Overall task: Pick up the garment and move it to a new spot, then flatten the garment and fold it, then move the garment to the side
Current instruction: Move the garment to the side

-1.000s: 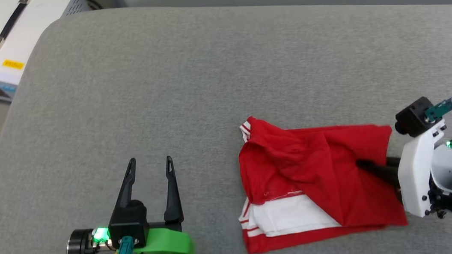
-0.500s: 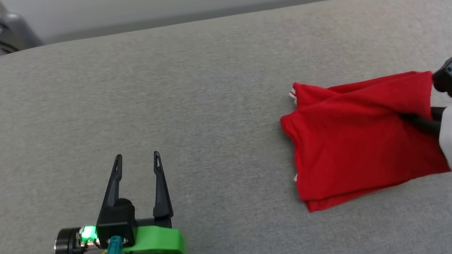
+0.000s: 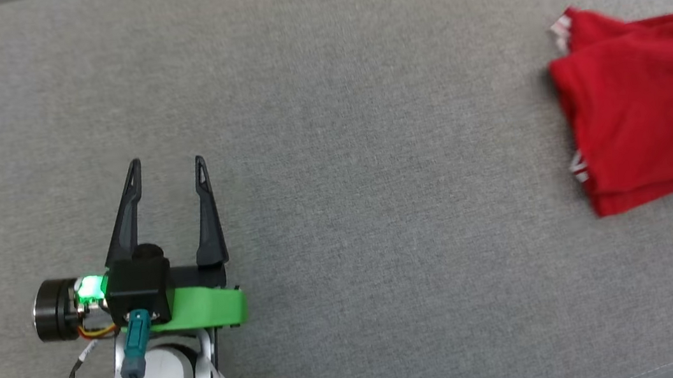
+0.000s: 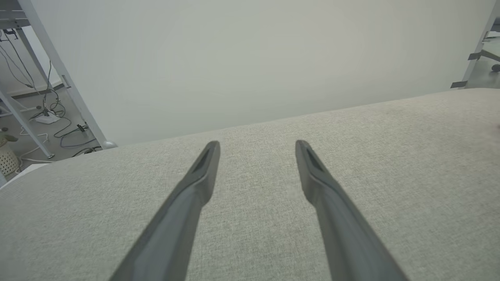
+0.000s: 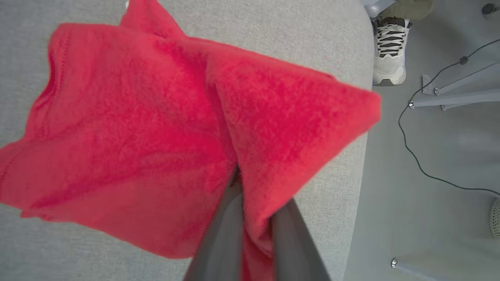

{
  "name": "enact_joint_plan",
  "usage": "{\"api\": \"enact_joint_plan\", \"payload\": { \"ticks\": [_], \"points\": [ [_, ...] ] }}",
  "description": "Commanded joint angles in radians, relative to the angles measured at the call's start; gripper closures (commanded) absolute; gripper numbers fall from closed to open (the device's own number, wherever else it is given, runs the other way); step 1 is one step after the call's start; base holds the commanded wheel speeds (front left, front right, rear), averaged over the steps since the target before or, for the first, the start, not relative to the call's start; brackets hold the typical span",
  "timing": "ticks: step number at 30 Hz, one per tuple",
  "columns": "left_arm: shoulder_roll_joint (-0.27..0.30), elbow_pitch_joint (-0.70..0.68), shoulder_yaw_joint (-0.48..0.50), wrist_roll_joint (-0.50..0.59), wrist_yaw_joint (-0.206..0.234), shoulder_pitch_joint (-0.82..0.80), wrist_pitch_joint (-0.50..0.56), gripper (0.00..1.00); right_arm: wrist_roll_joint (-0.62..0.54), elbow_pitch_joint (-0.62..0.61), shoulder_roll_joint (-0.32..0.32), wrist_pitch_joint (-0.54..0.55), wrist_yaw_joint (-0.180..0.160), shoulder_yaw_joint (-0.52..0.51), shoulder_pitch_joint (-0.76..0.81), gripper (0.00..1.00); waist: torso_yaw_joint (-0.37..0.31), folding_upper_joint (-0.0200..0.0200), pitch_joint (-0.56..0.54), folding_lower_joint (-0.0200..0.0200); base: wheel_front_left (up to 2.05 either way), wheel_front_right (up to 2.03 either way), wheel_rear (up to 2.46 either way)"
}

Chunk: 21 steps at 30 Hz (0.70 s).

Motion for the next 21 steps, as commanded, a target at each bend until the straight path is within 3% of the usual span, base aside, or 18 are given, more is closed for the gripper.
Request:
{"api": "enact_joint_plan", "payload": {
  "ticks": [1,8,15,16,17,18,21],
  "points": [
    [0.014,-0.019,-0.009,0.016,0.002,-0.042,-0.006,0.00,-0.024,0.102,-0.013,-0.027,-0.001,-0.020,-0.064,1.00,-0.022,-0.0001,0.112,-0.0001,0.00,0.00,0.00],
    [0.021,-0.039,-0.029,0.025,0.002,-0.085,-0.006,0.00,-0.059,0.352,-0.009,-0.077,-0.001,-0.089,-0.178,1.00,0.005,-0.0001,0.175,-0.0001,0.00,0.00,0.00],
    [0.025,-0.044,-0.036,0.023,0.017,-0.087,-0.006,0.00,-0.099,0.523,0.049,-0.155,-0.001,-0.141,-0.248,1.00,0.018,-0.0001,0.176,-0.0001,0.00,0.00,0.00],
    [0.026,-0.043,-0.036,0.022,0.019,-0.085,-0.006,0.00,-0.102,0.536,0.060,-0.167,-0.001,-0.145,-0.251,0.96,0.018,-0.0001,0.171,-0.0001,0.00,0.00,0.00],
    [0.027,-0.041,-0.035,0.021,0.022,-0.081,-0.006,0.00,-0.108,0.552,0.071,-0.179,-0.001,-0.146,-0.255,0.58,0.018,-0.0001,0.165,-0.0001,0.00,0.00,0.00],
    [0.027,-0.039,-0.035,0.019,0.024,-0.078,-0.006,0.00,-0.114,0.564,0.078,-0.192,-0.001,-0.148,-0.256,0.00,0.019,-0.0001,0.157,-0.0001,0.00,0.00,0.00],
    [0.024,-0.031,-0.036,0.012,0.032,-0.065,-0.006,0.00,-0.130,0.598,0.092,-0.236,-0.001,-0.153,-0.252,0.00,0.025,-0.0001,0.124,-0.0001,0.00,0.00,0.00]
  ]
}}
